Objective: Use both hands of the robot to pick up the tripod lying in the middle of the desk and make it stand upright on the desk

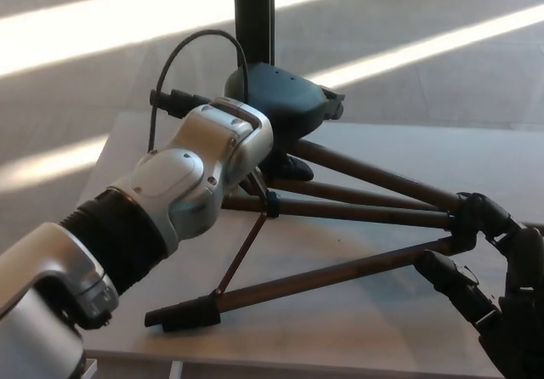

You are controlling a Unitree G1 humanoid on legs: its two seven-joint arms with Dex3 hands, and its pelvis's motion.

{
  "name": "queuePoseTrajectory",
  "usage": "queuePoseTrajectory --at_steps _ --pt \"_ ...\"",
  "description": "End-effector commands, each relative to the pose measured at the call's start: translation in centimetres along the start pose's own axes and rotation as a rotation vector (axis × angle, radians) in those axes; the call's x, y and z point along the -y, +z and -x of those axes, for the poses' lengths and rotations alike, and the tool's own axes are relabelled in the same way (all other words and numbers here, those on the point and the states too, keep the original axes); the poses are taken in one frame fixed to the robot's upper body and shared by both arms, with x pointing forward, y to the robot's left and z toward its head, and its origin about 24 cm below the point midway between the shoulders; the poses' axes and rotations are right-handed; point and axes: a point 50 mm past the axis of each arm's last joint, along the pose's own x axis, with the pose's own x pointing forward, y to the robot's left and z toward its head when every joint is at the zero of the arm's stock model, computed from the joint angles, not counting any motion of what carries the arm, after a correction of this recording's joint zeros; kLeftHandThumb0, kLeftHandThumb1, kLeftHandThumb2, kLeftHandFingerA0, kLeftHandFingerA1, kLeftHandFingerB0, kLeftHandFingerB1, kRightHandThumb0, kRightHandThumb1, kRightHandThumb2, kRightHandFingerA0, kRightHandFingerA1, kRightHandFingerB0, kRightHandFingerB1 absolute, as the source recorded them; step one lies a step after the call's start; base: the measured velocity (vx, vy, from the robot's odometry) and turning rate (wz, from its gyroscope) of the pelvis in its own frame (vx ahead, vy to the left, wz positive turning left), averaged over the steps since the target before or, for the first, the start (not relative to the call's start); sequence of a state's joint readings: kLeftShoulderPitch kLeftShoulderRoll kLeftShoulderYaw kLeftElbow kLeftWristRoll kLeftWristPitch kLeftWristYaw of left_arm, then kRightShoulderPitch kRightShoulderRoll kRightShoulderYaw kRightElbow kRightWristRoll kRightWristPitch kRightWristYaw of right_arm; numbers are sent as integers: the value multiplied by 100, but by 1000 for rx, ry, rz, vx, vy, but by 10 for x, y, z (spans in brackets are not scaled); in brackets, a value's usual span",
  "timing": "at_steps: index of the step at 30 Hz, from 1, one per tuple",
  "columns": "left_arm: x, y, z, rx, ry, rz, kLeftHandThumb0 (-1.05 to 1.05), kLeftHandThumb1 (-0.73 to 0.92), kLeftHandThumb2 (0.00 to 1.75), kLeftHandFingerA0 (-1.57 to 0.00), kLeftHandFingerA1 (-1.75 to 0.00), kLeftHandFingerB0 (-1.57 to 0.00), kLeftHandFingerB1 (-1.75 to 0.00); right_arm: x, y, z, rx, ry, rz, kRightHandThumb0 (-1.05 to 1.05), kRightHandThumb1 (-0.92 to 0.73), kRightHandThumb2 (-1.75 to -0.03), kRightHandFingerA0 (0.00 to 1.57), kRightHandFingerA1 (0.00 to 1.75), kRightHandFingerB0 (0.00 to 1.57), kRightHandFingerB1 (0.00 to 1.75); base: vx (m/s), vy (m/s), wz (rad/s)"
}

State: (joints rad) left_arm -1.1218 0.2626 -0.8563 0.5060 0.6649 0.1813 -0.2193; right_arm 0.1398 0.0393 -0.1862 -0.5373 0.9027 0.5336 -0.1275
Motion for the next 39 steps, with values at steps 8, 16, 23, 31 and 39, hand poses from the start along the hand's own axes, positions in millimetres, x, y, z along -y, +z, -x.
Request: queuePoseTrajectory --at_steps 8,16,23,31,39 --pt "11 -7 -4 -88 85 -68 -52 65 60 -99 -132 -51 -51 -4 2 -1 -9 -16 -23 -65 -79 -63 66 83 56 50 0 0 0" --pt "35 -20 2 -222 -260 -313 -70 52 92 -57 -67 -20 -47 -6 6 -4 -2 -6 -25 -65 -78 -63 65 84 54 50 0 0 0" --pt "42 -20 4 -230 -312 -308 -80 54 91 -61 -75 -14 -46 -5 6 -6 -5 -4 -2 -63 -79 -64 66 84 57 50 0 0 0" --pt "47 -14 10 -56 166 -94 -35 52 92 -119 -136 -62 -75 -5 6 -8 -5 -2 -5 -62 -80 -64 65 90 55 50 0 0 0" --pt "45 -8 10 -42 258 98 -17 64 71 -103 -171 -69 -132 -4 3 -8 -18 -9 21 -62 -79 -64 68 92 57 50 0 0 0"
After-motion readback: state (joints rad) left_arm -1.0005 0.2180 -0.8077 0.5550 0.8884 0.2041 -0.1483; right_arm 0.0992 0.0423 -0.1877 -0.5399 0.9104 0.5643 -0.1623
